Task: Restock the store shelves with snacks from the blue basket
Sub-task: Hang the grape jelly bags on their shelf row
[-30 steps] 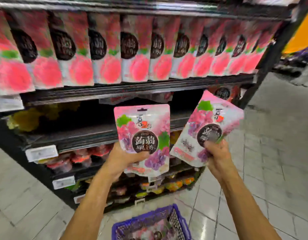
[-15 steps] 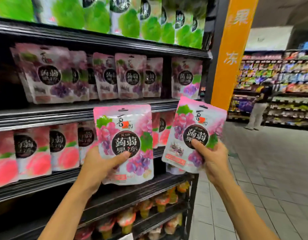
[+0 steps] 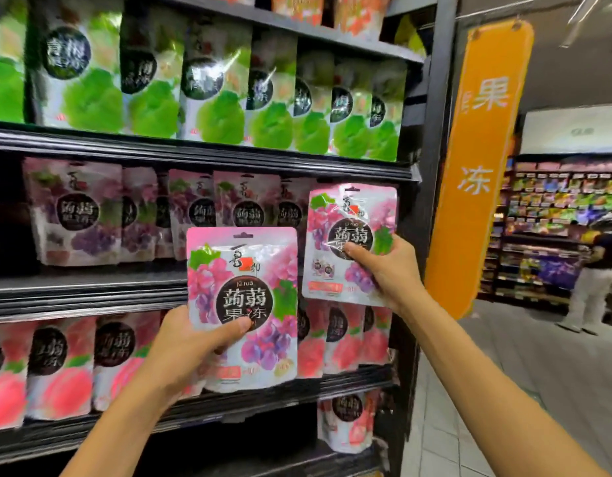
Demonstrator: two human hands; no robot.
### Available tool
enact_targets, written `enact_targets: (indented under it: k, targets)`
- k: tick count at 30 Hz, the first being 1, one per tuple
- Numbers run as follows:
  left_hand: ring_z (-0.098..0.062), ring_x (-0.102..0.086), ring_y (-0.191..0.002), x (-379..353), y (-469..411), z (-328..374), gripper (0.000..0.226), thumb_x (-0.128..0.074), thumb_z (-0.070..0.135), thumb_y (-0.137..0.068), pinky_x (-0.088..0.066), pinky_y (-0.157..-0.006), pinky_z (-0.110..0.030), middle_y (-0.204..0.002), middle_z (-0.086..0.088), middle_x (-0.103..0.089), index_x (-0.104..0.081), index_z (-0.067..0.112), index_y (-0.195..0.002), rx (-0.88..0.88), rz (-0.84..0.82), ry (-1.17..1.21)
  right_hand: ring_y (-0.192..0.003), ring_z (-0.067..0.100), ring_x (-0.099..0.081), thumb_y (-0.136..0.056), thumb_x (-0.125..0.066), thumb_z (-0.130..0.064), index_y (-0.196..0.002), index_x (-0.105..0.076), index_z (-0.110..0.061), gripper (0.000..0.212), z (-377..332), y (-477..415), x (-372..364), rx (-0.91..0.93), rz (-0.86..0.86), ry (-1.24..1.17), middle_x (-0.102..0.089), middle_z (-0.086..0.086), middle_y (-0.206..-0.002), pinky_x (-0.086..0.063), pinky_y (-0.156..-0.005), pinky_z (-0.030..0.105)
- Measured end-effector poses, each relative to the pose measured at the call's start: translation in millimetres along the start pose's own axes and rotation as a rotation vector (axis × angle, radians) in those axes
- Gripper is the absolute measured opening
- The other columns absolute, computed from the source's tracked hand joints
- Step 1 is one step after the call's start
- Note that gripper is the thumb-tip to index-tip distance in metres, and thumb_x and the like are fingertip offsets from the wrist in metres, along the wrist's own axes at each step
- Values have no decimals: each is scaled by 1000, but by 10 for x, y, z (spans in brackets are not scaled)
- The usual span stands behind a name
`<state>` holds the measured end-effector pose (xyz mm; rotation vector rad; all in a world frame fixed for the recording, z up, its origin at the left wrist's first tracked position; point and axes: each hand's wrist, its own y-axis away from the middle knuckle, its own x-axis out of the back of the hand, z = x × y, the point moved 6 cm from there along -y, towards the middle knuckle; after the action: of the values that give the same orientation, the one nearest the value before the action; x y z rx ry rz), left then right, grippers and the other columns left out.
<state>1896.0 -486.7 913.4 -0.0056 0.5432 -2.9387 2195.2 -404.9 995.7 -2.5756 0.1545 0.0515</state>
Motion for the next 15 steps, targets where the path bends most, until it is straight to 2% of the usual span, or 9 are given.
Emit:
enact_targets:
  k: [1,3,5,7,11,13,15]
  targets:
    - [-14,-59,-53,-19,-7,-18,45,-90,35,-46,-56,-59,-48,-66,-3,-70,-76,21,-87,14,17,13,-49,17,-61,-74,-86,-16,-88,-70,-6,23,15,-111,-19,-6,-8,0,-70,7,-65,-47,-47,25]
    - [-18,-63,-57,-48,-14,-40,55,-90,38,-38,-55,-55,-41,-71,-7,-73,-77,20,-88,19,39,32,-62,16,-70,-74,-85,-13,-86,-72,-10,18,66,-304,-45,-58,-23,-35,-75,4,-73,-55,-57,29]
    - [-23,-66,-62,-78,-22,-52,56,-91,35,-37,-54,-52,-37,-77,-11,-75,-77,21,-89,24,42,34,-55,12,-68,-74,-85,-13,-84,-71,-11,18,114,-455,-68,-123,-38,-62,-74,0,-67,-53,-52,26]
    - [-24,-69,-64,-112,-25,-46,52,-96,20,-39,-56,-52,-36,-79,-12,-76,-78,23,-87,20,31,37,-48,11,-65,-73,-86,-14,-85,-68,-11,22,134,-583,-90,-139,-39,-56,-72,-1,-62,-51,-45,24]
    - [-21,-70,-58,-193,-76,-29,45,-86,16,-46,-53,-45,-28,-75,-16,-75,-75,4,-88,21,-2,64,-54,13,-67,-71,-87,-9,-90,-66,-11,27,124,-755,-163,-77,-46,-79,-73,2,-71,-54,-51,27]
    - [-26,-71,-62,-227,-133,-26,50,-91,14,-46,-56,-48,-35,-78,-19,-75,-74,2,-92,28,-17,55,-54,8,-65,-71,-87,-10,-85,-66,-16,26,134,-805,-186,-2,-47,-24,-72,-5,-68,-51,-51,24]
    - [-38,-72,-79,-267,-189,-18,57,-95,20,-45,-59,-69,-53,-90,-24,-74,-74,7,-96,31,-31,53,-50,3,-62,-72,-87,-13,-82,-63,-20,26,162,-808,-207,62,-66,31,-70,-10,-61,-47,-48,19]
